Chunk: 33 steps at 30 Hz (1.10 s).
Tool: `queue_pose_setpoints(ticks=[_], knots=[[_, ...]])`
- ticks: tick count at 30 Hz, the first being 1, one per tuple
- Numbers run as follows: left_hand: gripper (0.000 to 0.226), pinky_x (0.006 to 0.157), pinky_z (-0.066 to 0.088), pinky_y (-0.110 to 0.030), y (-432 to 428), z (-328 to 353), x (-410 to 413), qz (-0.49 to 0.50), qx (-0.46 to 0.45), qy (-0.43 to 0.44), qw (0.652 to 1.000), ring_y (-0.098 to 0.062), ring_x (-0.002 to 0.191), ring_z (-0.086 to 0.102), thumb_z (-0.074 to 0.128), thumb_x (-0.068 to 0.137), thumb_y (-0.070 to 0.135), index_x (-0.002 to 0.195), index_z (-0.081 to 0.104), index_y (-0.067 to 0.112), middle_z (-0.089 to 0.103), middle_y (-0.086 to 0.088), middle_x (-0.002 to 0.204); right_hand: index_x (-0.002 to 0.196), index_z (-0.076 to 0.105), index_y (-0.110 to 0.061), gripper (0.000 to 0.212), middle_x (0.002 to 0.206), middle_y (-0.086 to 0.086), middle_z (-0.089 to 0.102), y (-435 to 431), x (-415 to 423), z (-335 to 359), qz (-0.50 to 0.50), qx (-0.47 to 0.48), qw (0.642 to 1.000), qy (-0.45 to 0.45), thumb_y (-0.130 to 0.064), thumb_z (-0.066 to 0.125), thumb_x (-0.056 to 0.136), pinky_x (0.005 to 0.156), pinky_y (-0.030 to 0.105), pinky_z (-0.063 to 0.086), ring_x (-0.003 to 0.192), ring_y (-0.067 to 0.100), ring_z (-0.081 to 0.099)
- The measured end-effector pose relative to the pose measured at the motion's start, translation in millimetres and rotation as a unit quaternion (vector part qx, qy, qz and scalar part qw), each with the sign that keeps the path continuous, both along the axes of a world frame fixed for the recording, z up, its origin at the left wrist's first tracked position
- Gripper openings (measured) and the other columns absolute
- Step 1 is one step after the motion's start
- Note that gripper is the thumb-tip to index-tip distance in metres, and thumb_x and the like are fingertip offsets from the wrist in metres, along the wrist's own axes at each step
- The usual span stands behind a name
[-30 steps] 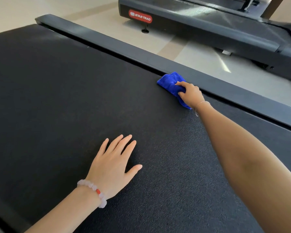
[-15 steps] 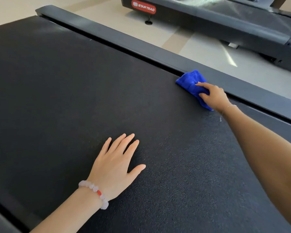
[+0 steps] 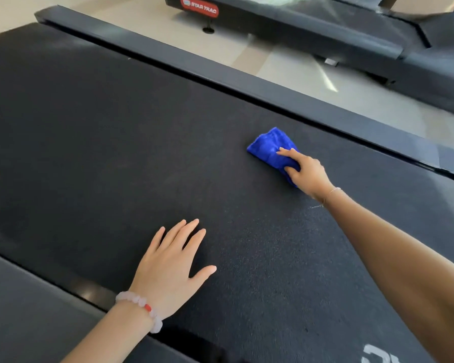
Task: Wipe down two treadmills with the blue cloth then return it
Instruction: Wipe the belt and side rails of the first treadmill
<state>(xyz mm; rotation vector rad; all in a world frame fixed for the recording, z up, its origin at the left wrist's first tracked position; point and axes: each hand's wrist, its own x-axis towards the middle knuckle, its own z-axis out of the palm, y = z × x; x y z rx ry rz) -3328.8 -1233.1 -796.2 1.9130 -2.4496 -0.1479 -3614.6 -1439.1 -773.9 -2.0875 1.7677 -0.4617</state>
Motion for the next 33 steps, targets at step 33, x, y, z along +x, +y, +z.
queue_pose_setpoints(ticks=[33], knots=[[0.071,0.115,0.012,-0.038,86.6,28.5,0.9,-0.047,0.080,0.070,0.993,-0.018,0.143,0.013,0.038,0.091,0.058,0.146,0.023,0.016,0.019,0.000,0.155,0.124,0.056,-0.033,0.050,0.129,-0.034,0.042,316.0,50.5,2.2,0.033,0.044,0.997,-0.055,-0.002,0.055,0.085,0.108,0.025,0.032,0.135,0.000,0.031]])
